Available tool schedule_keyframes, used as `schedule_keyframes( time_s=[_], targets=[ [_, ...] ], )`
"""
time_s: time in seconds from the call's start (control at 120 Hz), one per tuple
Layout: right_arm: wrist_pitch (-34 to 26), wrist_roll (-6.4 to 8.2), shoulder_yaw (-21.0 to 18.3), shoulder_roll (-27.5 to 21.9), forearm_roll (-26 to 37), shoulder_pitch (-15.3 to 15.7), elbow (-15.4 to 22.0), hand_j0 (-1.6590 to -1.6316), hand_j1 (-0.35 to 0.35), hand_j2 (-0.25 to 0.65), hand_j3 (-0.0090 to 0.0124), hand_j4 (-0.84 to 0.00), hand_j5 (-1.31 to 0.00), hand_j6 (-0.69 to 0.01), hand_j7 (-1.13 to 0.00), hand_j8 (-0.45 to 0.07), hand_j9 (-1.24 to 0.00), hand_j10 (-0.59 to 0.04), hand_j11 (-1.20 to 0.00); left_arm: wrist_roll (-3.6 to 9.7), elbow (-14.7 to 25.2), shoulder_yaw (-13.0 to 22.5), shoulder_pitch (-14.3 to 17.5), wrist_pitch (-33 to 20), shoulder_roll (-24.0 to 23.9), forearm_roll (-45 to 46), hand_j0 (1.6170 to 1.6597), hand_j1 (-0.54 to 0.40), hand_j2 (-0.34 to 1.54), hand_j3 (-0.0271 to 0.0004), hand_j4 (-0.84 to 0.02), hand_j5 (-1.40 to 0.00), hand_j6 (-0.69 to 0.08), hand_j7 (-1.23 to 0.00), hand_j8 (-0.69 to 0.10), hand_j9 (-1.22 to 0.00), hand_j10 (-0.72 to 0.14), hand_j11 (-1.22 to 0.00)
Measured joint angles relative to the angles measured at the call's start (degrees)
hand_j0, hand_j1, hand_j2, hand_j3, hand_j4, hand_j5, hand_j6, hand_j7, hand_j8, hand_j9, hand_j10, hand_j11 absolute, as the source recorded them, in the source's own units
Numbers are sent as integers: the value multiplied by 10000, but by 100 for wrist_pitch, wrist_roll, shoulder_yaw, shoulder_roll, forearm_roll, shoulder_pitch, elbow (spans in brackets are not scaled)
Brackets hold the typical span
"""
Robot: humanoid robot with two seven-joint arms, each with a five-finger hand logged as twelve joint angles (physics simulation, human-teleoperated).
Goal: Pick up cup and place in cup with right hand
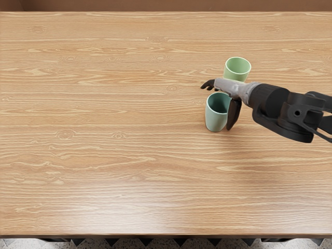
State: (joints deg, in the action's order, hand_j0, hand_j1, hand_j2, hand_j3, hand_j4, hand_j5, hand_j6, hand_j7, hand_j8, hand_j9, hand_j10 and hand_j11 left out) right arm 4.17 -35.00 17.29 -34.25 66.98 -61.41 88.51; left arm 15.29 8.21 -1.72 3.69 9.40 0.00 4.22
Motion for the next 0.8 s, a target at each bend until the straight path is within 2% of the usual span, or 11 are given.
schedule_keyframes(
  time_s=[0.208, 0.467, 0.567, 0.725, 0.8],
  targets=[
    [-3, 0, 18, 185, 3, 3, -275, -16581, -1348, -337, 0, -1835, -2344, -1853, -2338, -1841, -2342, -1827, -2341, 0, -2, 2, 0, -1, 0, 0, 16581, 3491, 0, 0, -3, 0, -3, 0, -3, 0, -2, 0],
    [9, 0, 53, 325, -35, 3, -573, -16581, -886, -414, 0, -2218, -2844, -2235, -2839, -2223, -2842, -2211, -2841, 0, -2, 1, 0, 0, 0, 0, 16581, 3491, 0, 0, -3, 0, -3, 0, -3, 0, -2, 0],
    [17, 0, 32, 360, -42, 5, -626, -16581, -552, -460, 0, -2486, -3193, -2502, -3188, -2491, -3192, -2479, -3191, 0, -2, 0, 0, -1, 0, 0, 16581, 3491, 0, 0, -3, 0, -3, 0, -3, 0, -2, 0],
    [37, -1, 11, 379, -43, 5, -644, -16583, 579, -112, 0, -2855, -3674, -2876, -3663, -2864, -3669, -2853, -3667, 0, -1, 0, 0, 0, 0, 0, 16581, 3491, 0, 0, -3, 0, -3, 0, -3, 0, -2, 0],
    [40, -1, 8, 381, -45, 3, -643, -16581, 767, -146, 0, -3021, -3905, -3046, -3889, -3031, -3899, -3021, -3897, 0, -2, 1, 0, -1, 0, 0, 16581, 3491, 0, 0, -3, 0, -3, 0, -3, 0, -2, 0]
  ],
)
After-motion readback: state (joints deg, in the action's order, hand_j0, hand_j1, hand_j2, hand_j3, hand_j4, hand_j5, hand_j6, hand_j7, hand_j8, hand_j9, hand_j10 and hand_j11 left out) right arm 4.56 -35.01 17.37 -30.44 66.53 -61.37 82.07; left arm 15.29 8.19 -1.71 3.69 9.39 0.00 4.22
